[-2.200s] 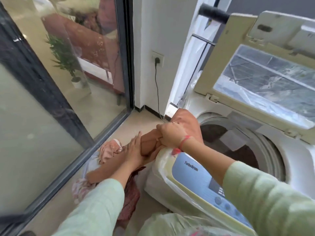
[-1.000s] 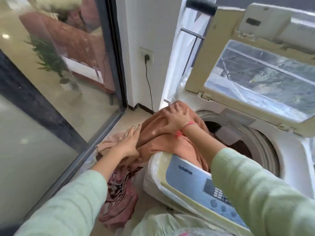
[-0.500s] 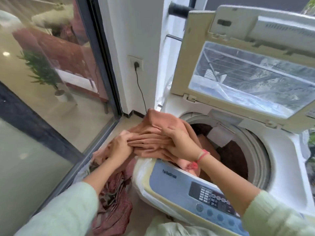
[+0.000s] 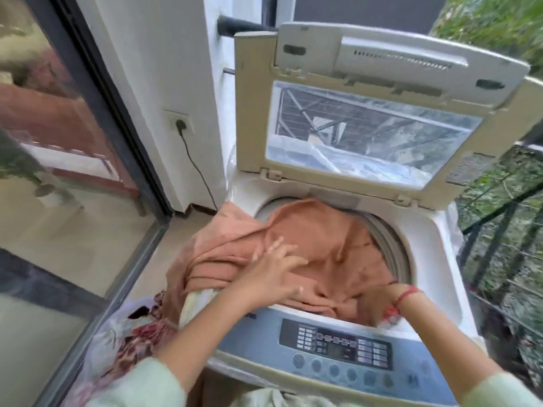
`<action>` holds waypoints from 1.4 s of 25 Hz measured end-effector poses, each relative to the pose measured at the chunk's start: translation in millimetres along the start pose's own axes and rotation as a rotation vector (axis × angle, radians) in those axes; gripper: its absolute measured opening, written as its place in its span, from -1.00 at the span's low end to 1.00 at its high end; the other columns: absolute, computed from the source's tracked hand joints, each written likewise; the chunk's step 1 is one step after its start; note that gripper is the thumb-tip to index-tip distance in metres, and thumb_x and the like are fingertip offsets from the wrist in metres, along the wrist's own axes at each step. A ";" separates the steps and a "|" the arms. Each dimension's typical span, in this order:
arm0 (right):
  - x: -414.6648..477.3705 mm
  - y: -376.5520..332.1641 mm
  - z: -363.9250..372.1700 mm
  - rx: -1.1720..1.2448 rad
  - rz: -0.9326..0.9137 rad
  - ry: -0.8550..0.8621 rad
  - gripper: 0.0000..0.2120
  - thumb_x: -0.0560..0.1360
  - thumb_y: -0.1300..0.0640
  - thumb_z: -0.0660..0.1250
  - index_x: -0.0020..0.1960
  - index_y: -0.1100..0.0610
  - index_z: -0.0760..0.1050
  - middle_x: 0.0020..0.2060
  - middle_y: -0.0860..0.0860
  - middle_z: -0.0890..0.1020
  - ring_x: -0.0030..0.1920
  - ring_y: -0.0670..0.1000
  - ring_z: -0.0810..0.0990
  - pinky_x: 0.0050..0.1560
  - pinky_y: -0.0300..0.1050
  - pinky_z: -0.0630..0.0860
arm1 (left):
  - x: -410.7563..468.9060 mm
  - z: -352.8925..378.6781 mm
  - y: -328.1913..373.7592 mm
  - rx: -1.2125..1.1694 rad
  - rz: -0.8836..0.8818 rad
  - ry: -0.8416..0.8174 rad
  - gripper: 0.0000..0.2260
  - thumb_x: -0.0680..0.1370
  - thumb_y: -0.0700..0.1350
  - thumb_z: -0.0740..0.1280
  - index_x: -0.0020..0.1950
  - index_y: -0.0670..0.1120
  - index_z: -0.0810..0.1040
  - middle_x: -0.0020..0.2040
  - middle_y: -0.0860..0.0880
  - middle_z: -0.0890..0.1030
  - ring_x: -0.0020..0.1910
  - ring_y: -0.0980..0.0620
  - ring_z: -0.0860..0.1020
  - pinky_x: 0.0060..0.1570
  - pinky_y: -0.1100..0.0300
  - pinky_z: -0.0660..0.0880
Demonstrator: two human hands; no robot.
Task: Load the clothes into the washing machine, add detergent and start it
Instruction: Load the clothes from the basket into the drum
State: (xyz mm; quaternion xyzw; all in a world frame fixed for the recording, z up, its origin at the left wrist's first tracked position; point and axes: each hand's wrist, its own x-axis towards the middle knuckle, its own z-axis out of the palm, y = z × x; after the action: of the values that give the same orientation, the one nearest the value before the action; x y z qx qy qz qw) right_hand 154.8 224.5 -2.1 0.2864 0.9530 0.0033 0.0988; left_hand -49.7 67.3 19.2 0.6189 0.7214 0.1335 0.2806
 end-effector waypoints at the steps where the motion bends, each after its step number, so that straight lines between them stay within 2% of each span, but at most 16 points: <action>1: 5.6 -7.3 8.5 0.109 0.027 -0.262 -0.62 0.43 0.04 0.37 0.24 0.02 0.47 0.06 0.04 0.62 0.07 0.09 0.60 0.07 -0.05 0.52 | -16.8 -7.9 -23.0 -0.028 0.014 0.149 -0.56 0.49 0.09 0.33 0.36 0.14 0.38 0.47 0.08 0.23 0.50 0.00 0.06 0.44 -0.17 0.01; 2: 9.4 -18.1 8.0 0.243 0.036 -0.385 -0.60 0.42 -0.01 0.38 0.24 -0.01 0.48 0.11 0.00 0.61 0.13 0.07 0.58 0.14 -0.07 0.48 | -33.8 -17.9 -51.1 -0.015 -0.026 0.298 -0.56 0.48 0.05 0.33 0.36 0.12 0.38 0.45 0.04 0.26 0.47 -0.05 0.14 0.42 -0.16 0.11; 4: 32.6 -50.3 -4.2 0.413 0.027 -0.179 -0.61 0.42 0.08 0.39 0.23 0.07 0.50 0.14 0.06 0.60 0.17 0.10 0.56 0.18 -0.09 0.45 | -67.7 -36.9 -121.8 0.122 -0.226 0.428 -0.45 0.46 -0.08 0.34 0.44 0.03 0.29 0.46 -0.08 0.27 0.46 -0.14 0.18 0.40 -0.14 0.18; 6: 65.3 -96.8 -28.9 0.539 -0.038 0.105 -0.49 0.44 0.07 0.38 0.37 0.07 0.38 0.31 0.08 0.47 0.32 0.09 0.43 0.33 -0.04 0.34 | -91.4 -38.4 -184.3 0.191 -0.444 0.270 -0.27 0.46 -0.10 0.35 0.53 0.03 0.03 0.51 -0.12 0.14 0.50 -0.14 0.08 0.42 -0.12 0.12; 7: 84.2 -122.9 -42.7 0.604 -0.101 0.125 -0.36 0.43 -0.05 0.40 0.44 0.02 0.27 0.41 0.07 0.35 0.41 0.07 0.30 0.41 0.00 0.25 | -96.0 -31.4 -207.4 0.193 -0.506 0.147 -0.17 0.44 -0.05 0.37 0.55 0.03 -0.10 0.53 -0.13 0.08 0.50 -0.14 0.04 0.42 -0.11 0.11; 10: 127.4 -204.8 -61.1 0.508 -0.118 -0.161 -0.07 0.29 -0.34 0.40 0.51 -0.09 0.06 0.53 0.08 0.01 0.51 0.16 0.00 0.46 0.11 0.09 | -82.2 10.5 -245.0 0.125 -0.499 -0.068 0.04 0.30 0.17 0.42 0.52 0.08 -0.25 0.52 -0.10 0.08 0.48 -0.15 0.14 0.37 -0.17 0.22; 12: 140.4 -243.9 -45.4 0.297 0.011 -0.206 -0.29 0.32 -0.32 0.36 0.36 -0.02 0.31 0.44 0.16 0.20 0.42 0.34 0.18 0.34 0.19 0.28 | -60.8 39.0 -248.9 0.030 -0.479 -0.004 -0.06 0.28 0.29 0.31 0.50 0.19 -0.17 0.45 -0.07 0.28 0.37 -0.16 0.35 0.24 -0.18 0.38; 14: 146.8 -264.8 -31.4 0.187 0.066 -0.086 -0.56 0.39 -0.16 0.32 0.16 0.07 0.43 0.22 0.15 0.38 0.24 0.34 0.38 0.20 0.22 0.38 | -54.6 47.9 -239.8 -0.133 -0.436 0.051 -0.39 0.35 0.17 0.28 0.40 0.28 0.20 0.23 -0.06 0.53 0.19 -0.14 0.52 0.05 -0.03 0.49; 16: 143.4 -262.2 -24.3 0.231 0.026 0.038 -0.68 0.41 -0.07 0.29 0.08 0.08 0.45 0.10 0.11 0.44 0.11 0.30 0.47 0.15 0.19 0.39 | -65.7 39.6 -228.5 -0.137 -0.412 0.156 -0.67 0.38 0.04 0.25 0.14 0.14 0.53 0.05 -0.08 0.63 0.06 -0.14 0.58 -0.08 0.08 0.47; 21: 81.8 -211.4 -45.5 0.563 -0.170 0.316 -0.76 0.48 0.03 0.24 0.07 0.15 0.40 0.04 0.08 0.45 -0.18 0.27 0.56 -0.25 0.01 0.48 | -90.1 -4.0 -206.0 0.013 -0.341 0.667 -0.66 0.25 -0.13 0.20 -0.04 0.05 0.61 -0.14 -0.03 0.63 -0.10 -0.15 0.57 -0.07 0.01 0.36; 24: 34.1 -139.6 -72.0 0.549 -0.068 0.586 -0.68 0.42 -0.06 0.21 0.18 -0.11 0.40 -0.05 0.06 0.46 -0.23 0.16 0.56 -0.26 -0.03 0.55 | -74.7 -34.9 -129.5 0.139 -0.040 0.954 -0.65 0.24 -0.21 0.25 -0.01 0.01 0.56 -0.12 -0.03 0.61 0.02 -0.08 0.52 0.13 -0.05 0.30; 27: -7.3 -49.2 -106.0 0.499 0.111 0.894 -0.56 0.41 0.11 0.21 0.29 0.02 0.42 -0.02 0.16 0.45 -0.16 -0.12 0.38 -0.12 -0.18 0.45 | -32.0 -48.1 -27.2 0.293 0.281 1.024 -0.73 0.35 -0.18 0.32 0.02 0.02 0.60 -0.08 0.03 0.61 0.09 -0.02 0.52 0.23 -0.13 0.24; 29: -28.1 -0.4 -109.5 0.479 0.254 1.064 -0.56 0.39 0.27 0.23 0.27 0.17 0.42 -0.03 0.24 0.43 -0.09 -0.10 0.36 -0.05 -0.26 0.34 | 11.4 -35.7 24.3 0.389 0.330 0.977 -0.77 0.43 -0.13 0.31 0.05 0.03 0.62 -0.04 0.05 0.63 0.09 -0.01 0.55 0.27 -0.24 0.20; 31: -32.0 25.2 -82.3 0.468 0.352 1.036 -0.54 0.37 0.28 0.21 0.27 0.19 0.40 0.04 0.29 0.45 -0.04 0.05 0.39 -0.03 -0.14 0.37 | 51.7 -11.0 36.8 0.501 0.264 0.852 -0.79 0.47 -0.12 0.27 0.06 0.05 0.61 -0.04 0.05 0.63 0.08 -0.01 0.56 0.31 -0.30 0.15; 33: -29.3 42.4 -32.1 0.205 0.294 0.650 -0.41 0.36 0.23 0.24 0.38 0.19 0.25 0.13 0.34 0.49 0.03 0.12 0.39 -0.01 -0.02 0.46 | 79.0 16.8 26.8 0.637 0.102 0.412 -0.70 0.50 -0.16 0.20 0.19 0.02 0.53 0.15 -0.03 0.57 0.25 -0.08 0.46 0.38 -0.27 0.03; 35: -27.8 41.4 9.2 0.075 0.113 -0.030 -0.27 0.45 0.20 0.22 0.52 0.18 -0.06 0.29 0.27 0.45 0.19 0.19 0.42 0.16 0.07 0.49 | 89.7 50.8 0.8 0.718 -0.017 -0.261 -0.63 0.53 -0.17 0.21 0.35 -0.07 0.40 0.35 -0.12 0.42 0.38 -0.13 0.29 0.42 -0.16 -0.01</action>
State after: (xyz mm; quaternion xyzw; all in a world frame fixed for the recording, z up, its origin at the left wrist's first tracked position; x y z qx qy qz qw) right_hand 201.9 243.5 -3.3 0.3432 0.9332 -0.0310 0.1017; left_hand -26.9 146.4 -42.8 0.6835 0.6856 -0.2101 0.1365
